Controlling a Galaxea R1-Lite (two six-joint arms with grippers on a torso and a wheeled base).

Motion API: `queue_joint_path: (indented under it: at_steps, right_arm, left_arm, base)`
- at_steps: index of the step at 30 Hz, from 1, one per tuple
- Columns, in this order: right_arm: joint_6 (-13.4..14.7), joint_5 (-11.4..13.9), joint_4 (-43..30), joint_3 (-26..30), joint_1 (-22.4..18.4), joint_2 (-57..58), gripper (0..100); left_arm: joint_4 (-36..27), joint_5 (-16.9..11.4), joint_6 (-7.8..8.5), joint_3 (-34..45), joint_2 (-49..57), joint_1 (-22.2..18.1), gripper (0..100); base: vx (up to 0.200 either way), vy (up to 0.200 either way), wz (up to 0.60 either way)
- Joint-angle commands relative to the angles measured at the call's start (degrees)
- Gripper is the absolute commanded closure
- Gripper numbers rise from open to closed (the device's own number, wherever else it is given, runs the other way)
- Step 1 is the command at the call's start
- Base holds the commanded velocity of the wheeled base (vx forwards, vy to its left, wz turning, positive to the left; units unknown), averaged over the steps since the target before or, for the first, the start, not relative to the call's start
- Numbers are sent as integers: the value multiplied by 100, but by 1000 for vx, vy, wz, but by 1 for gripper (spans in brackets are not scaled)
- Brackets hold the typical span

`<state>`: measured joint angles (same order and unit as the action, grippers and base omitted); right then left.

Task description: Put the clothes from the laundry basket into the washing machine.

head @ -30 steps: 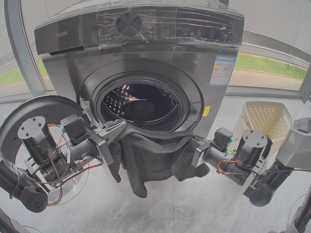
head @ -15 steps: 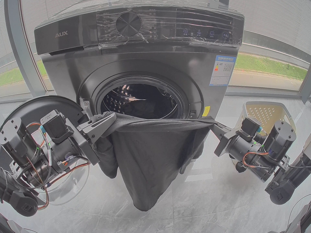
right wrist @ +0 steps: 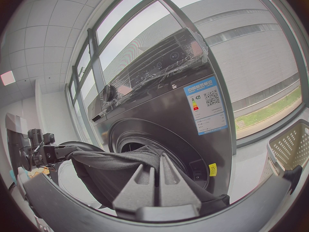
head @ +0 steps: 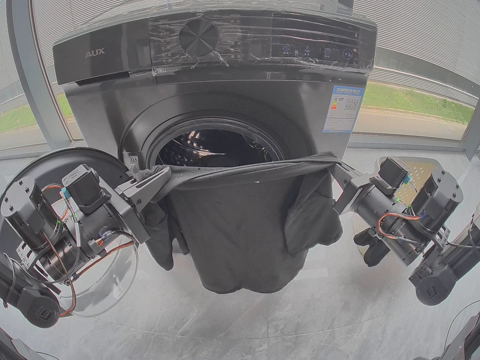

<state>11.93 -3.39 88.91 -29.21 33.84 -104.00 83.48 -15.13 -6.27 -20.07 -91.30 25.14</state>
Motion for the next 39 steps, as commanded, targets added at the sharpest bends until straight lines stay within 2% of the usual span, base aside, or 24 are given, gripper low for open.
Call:
queue_joint_path:
  at_steps: [1,2,3,7,10,20,21,23,26,28,35,39]
  right_arm:
    - [11,-136,4,-182,61,-182,100]
    - [11,-136,4,-182,61,-182,100]
    - [19,-241,4,-190,132,-200,100]
    - [19,-268,13,-190,202,-182,100]
    - [37,-391,13,-190,281,-147,100]
    - [28,-391,4,-261,334,-156,100]
    - [28,-399,4,-270,334,-165,100]
    - [28,-399,4,-270,342,-182,100]
    - [28,-399,4,-278,378,-235,100]
    - [28,-417,13,-322,386,-323,100]
    - [90,-408,13,-252,527,-384,100]
    - [107,-408,13,-261,676,-455,100]
  left_arm:
    - [1,19,73,-85,50,-18,100]
    - [1,19,73,-85,50,-18,100]
    - [1,19,143,-85,59,-18,100]
    - [1,10,143,-85,24,-18,100]
    - [10,10,134,-32,-37,-18,100]
    - [-7,-34,134,-94,-2,-26,100]
    - [-7,-69,134,-41,-20,-35,0]
    - [-34,-263,82,38,-29,-114,0]
    - [-69,-746,73,187,-81,-325,0]
    - [-69,-869,73,301,-81,-343,0]
    - [-60,-957,99,609,-196,-141,0]
    - [10,-948,134,635,-380,-167,0]
  base:
    - [0,0,0]
    - [0,0,0]
    - [0,0,0]
    - [0,0,0]
    - [0,0,0]
    - [0,0,0]
    - [0,0,0]
    - [0,0,0]
    - [0,0,0]
    - [0,0,0]
    - [0,0,0]
    - [0,0,0]
